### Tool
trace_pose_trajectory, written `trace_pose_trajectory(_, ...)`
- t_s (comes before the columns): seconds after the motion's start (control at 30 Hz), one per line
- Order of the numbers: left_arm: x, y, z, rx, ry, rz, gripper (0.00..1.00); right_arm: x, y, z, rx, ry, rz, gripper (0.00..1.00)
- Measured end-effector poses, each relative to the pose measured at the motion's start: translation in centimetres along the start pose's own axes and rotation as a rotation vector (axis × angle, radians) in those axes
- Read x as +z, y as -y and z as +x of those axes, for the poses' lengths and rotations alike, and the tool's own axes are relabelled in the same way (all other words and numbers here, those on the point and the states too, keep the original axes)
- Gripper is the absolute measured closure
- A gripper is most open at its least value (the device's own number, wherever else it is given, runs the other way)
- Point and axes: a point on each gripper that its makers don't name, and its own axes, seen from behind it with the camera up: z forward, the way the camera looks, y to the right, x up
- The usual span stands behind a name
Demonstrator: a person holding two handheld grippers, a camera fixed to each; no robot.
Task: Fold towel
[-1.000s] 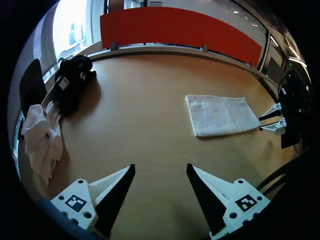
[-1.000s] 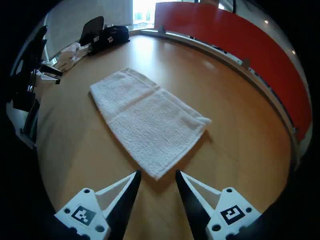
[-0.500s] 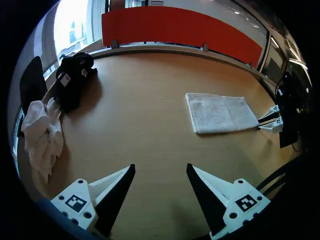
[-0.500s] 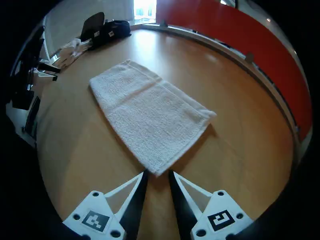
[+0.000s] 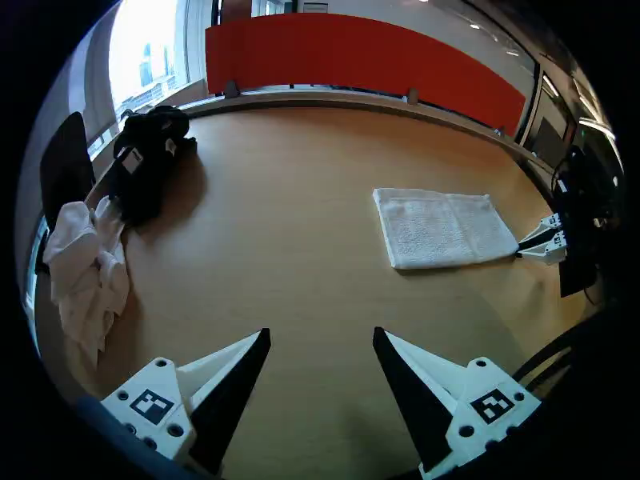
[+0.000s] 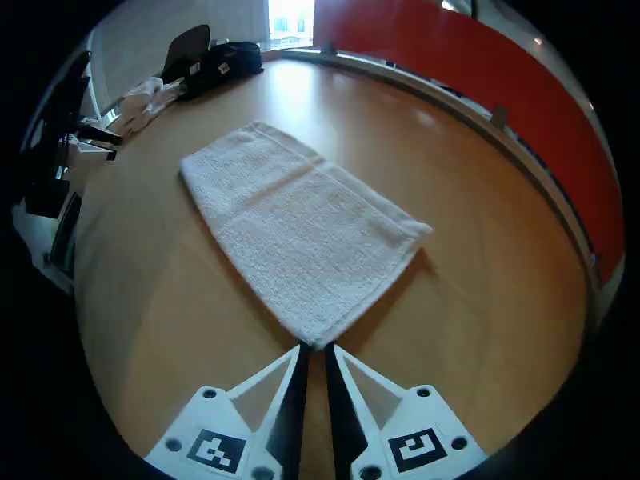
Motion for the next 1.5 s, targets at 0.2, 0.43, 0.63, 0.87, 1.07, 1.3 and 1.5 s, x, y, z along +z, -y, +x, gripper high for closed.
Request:
trace_pose_trajectory(0.2,0.1,-0.1,0.0,-0.004,0.003,-0.002,0.05,-0.1,0.1,0.1,-0.002,-0.006,0.004,0.93)
trace_pose_trajectory(0.43,0.0,-0.1,0.1,-0.003,-0.001,0.0,0.05,-0.6,0.1,0.6,0.001,-0.027,-0.006,0.98)
trace_pose_trajectory(0.63,0.1,0.0,0.3,-0.003,-0.002,0.001,0.05,-1.5,0.0,1.9,0.0,-0.062,-0.029,0.98)
trace_pose_trajectory(0.87,0.1,0.0,0.5,0.002,-0.003,0.0,0.05,-3.1,-0.4,3.5,0.003,-0.1,-0.053,0.98)
trace_pose_trajectory(1.07,0.2,0.1,0.5,0.0,0.002,0.0,0.05,-4.4,-1.2,4.3,0.002,-0.122,-0.078,0.98)
trace_pose_trajectory(1.3,0.0,-0.1,0.6,0.001,0.002,-0.002,0.05,-5.8,-1.8,5.3,-0.019,-0.141,-0.093,0.98)
trace_pose_trajectory(1.5,-0.2,-0.3,0.5,0.0,0.004,-0.008,0.05,-6.6,-2.2,6.3,-0.034,-0.156,-0.102,0.98)
